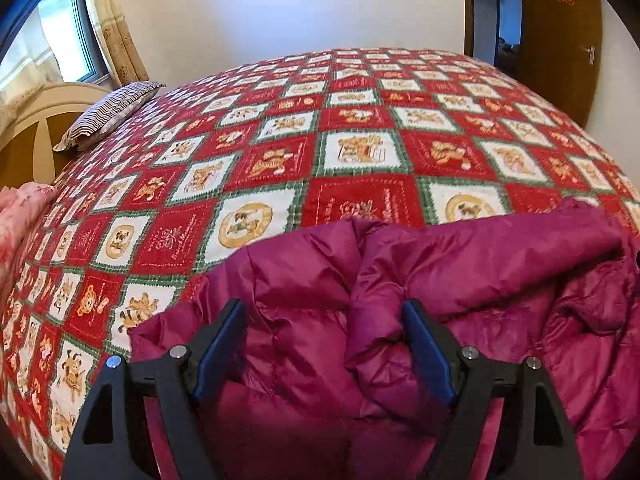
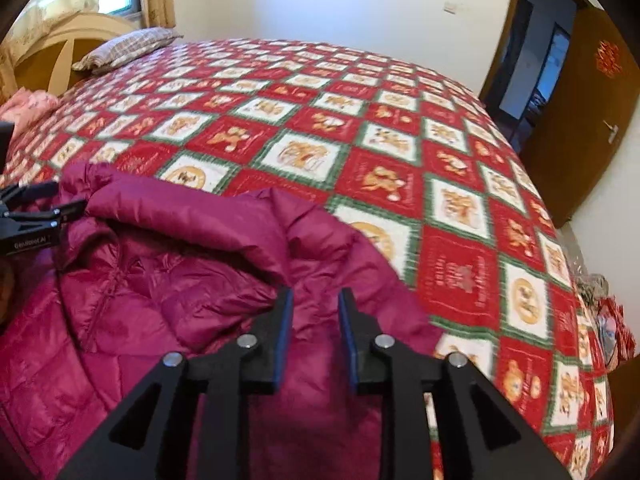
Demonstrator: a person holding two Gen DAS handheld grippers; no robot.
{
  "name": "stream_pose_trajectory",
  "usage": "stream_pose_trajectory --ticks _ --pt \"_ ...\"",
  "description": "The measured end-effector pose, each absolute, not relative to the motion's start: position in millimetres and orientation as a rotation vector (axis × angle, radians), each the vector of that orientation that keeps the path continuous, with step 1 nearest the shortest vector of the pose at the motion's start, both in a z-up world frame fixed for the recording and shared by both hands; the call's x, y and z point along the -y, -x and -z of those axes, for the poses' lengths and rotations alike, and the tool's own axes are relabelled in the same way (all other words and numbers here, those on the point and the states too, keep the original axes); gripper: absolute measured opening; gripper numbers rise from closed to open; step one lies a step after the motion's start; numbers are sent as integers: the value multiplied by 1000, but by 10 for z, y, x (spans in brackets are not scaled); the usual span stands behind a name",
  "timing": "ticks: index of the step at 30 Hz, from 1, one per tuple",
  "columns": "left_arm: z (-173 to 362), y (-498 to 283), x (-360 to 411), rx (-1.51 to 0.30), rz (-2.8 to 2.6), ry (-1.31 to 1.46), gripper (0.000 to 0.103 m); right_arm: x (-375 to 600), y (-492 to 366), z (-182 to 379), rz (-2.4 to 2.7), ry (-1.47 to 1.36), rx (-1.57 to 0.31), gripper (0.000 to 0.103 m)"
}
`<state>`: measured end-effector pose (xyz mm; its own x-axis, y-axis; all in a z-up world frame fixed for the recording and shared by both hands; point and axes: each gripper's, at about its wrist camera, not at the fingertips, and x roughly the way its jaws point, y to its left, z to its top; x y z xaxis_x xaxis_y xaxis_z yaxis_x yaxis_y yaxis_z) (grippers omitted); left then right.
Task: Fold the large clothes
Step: 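Lay the held hem over the collar with both grippers and hold it down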
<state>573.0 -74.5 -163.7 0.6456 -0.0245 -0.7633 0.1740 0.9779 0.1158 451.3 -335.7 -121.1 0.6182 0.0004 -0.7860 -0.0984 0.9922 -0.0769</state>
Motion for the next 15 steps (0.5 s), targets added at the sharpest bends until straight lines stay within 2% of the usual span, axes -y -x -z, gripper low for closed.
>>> stream_pose_trajectory --ticks 8,15 --pt "1160 -5751 949 -758 198 -33 80 3247 -4748 914 -59 -106 -797 27" --pt "1705 -5950 1243 -875 192 -42 80 2963 -5068 1351 -131 -196 -828 27"
